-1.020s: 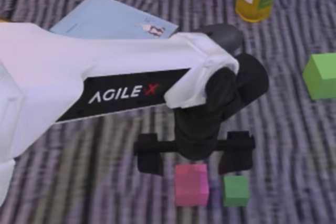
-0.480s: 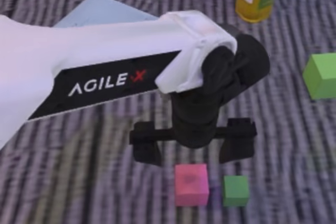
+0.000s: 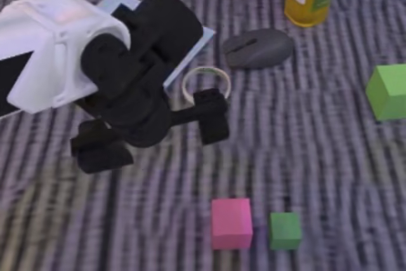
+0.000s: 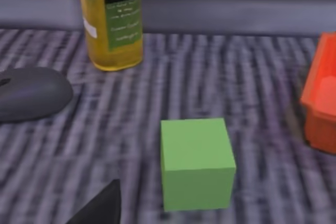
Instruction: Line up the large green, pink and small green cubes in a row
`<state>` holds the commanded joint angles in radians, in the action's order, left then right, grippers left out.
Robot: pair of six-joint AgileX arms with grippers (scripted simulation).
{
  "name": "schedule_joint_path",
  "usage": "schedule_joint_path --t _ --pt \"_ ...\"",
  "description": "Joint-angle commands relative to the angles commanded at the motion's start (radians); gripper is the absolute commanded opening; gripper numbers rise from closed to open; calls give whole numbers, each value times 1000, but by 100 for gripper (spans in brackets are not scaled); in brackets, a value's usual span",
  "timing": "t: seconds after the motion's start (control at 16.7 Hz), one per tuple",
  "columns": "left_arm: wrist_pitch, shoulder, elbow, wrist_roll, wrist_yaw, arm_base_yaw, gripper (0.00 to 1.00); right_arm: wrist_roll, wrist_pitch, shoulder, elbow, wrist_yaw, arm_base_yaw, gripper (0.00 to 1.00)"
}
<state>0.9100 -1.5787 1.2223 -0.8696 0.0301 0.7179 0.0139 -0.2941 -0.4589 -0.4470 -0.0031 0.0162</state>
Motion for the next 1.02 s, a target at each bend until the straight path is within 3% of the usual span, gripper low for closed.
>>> schedule_joint_path --t 0.3,0.6,1.02 --pt "-235 472 -372 155 4 -224 100 18 -307 -559 -485 5 0 100" --pt "-487 949 -764 397 3 -447 100 37 -624 -1128 -959 9 3 100" --pt "-786 1409 -1124 733 -18 -667 100 53 -955 -1693 -1482 10 6 100"
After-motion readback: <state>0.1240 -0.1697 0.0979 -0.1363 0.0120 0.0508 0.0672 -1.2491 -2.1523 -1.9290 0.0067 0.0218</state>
